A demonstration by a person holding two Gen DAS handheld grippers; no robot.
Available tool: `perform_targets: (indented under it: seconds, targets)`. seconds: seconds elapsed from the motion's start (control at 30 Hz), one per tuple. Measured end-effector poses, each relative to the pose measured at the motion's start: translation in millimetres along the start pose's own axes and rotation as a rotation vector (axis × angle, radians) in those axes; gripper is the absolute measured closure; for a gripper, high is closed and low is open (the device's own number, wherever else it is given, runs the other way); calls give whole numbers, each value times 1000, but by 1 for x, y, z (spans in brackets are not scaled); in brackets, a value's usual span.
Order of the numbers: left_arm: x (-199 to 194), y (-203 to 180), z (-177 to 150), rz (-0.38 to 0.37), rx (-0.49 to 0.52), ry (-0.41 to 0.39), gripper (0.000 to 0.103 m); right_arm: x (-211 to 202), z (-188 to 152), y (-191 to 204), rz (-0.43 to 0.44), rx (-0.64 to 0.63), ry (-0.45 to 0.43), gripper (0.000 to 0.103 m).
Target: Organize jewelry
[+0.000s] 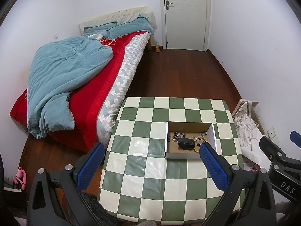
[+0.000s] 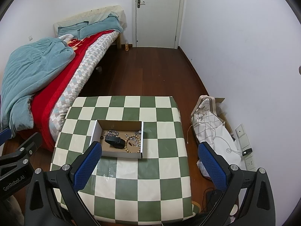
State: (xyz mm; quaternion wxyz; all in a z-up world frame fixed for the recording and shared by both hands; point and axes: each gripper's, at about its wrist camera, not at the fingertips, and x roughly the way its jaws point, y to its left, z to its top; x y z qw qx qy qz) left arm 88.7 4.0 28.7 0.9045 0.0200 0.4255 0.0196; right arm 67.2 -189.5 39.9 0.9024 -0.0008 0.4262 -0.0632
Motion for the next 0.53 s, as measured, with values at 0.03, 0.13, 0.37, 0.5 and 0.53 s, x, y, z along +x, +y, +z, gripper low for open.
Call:
perform_targets:
  seconds: [0.03, 0.13, 0.37, 0.5, 0.53]
  targets:
    - [0, 0, 0, 1, 0, 0, 0, -1, 0, -1, -1, -1, -1, 0]
    - [0, 0, 0, -1, -1, 0, 0, -2, 1, -1, 0, 0, -1, 0]
    - [-1, 1, 0, -5, -3, -2, 0, -2, 2, -1, -1, -1, -1, 0]
    - [-5, -2, -1, -4, -12, -15, 0, -3, 4, -4, 2, -3, 0, 0]
    - [-6, -2, 0, -7, -13, -14, 0, -3, 4, -4, 2, -2, 0, 0]
